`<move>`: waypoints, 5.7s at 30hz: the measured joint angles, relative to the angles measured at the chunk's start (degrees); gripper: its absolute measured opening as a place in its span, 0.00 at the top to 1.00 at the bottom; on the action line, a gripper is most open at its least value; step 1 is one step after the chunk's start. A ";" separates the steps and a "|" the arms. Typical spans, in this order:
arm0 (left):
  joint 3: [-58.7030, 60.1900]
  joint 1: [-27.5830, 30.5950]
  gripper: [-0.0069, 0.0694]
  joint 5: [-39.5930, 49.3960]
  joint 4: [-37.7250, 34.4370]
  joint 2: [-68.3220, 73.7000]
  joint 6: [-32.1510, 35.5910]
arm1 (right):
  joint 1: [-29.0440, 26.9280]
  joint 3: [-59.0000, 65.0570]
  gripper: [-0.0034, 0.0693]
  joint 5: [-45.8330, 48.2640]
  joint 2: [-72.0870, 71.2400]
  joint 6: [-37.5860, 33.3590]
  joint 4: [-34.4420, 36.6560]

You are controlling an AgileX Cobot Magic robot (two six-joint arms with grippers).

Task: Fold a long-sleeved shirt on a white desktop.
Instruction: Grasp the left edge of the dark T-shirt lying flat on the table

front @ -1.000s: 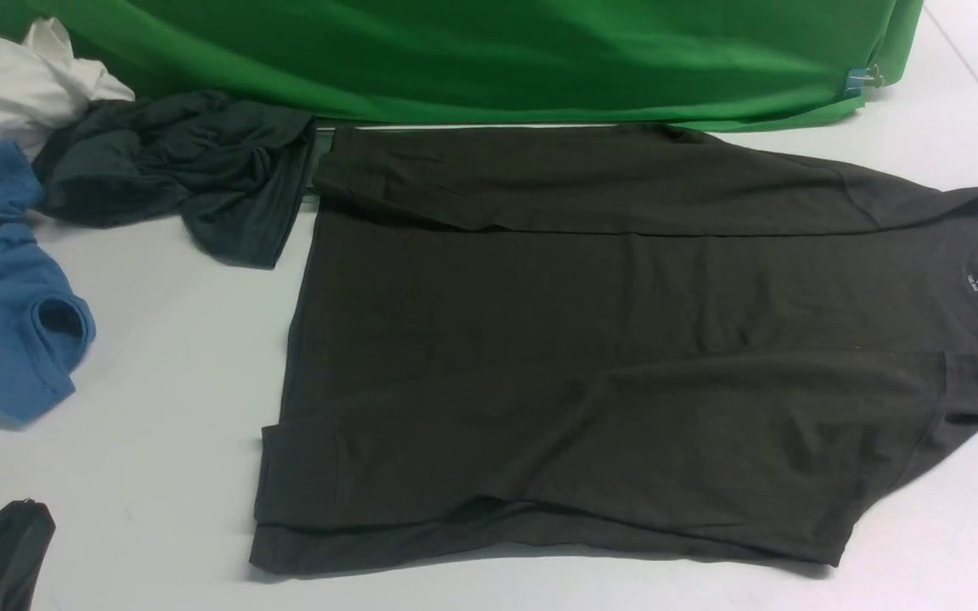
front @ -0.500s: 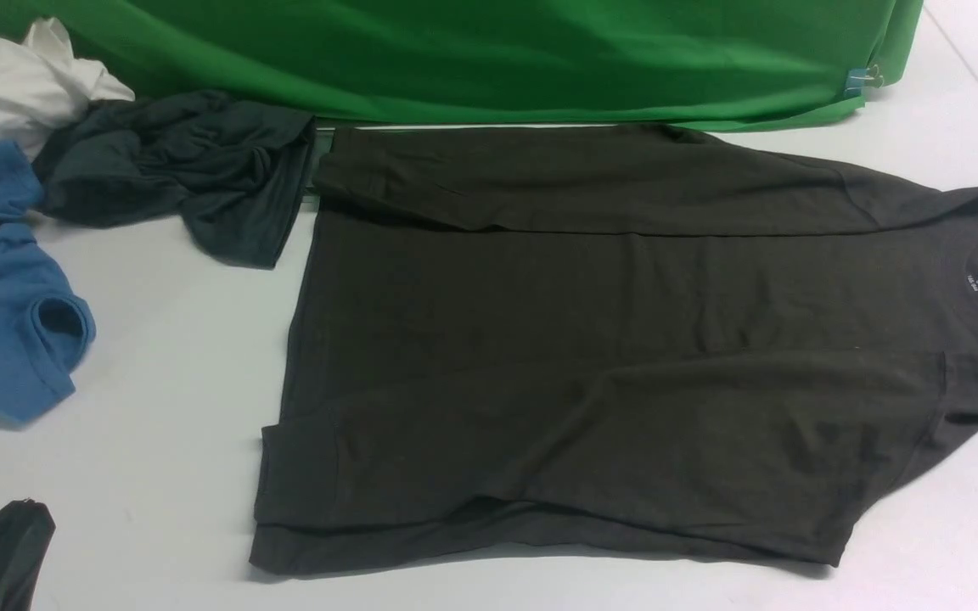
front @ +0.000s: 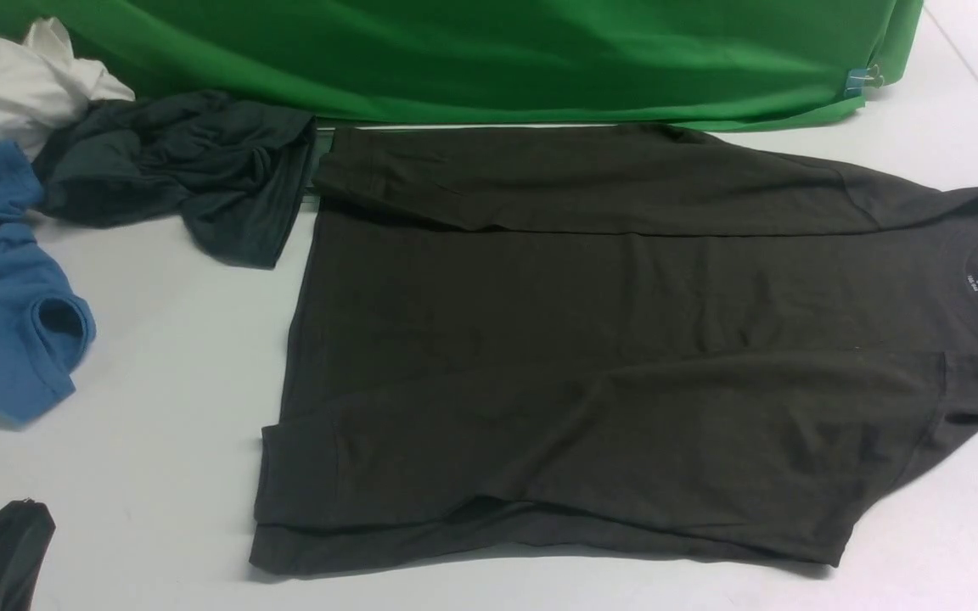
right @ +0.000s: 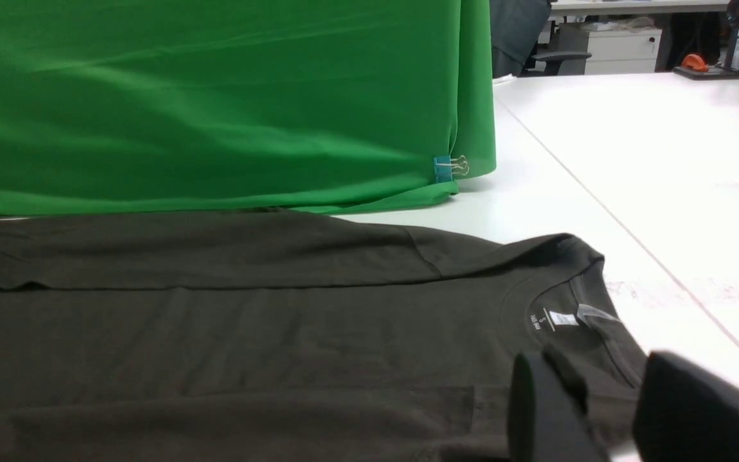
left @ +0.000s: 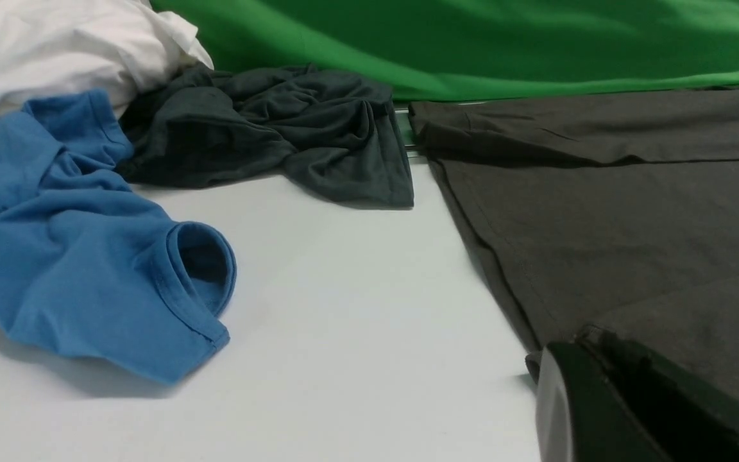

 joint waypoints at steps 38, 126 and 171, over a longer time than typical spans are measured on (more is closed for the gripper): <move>0.00 0.00 0.86 -19.46 9.55 0.00 9.32 | 0.00 0.00 0.62 -0.05 0.00 0.00 0.00; -68.47 -7.64 0.75 42.70 -9.23 83.33 4.12 | 20.14 -42.52 0.62 31.45 52.20 -21.68 24.95; -67.96 -5.96 0.78 38.14 -5.99 104.79 21.35 | 22.18 -42.50 0.62 26.93 52.20 -21.96 24.99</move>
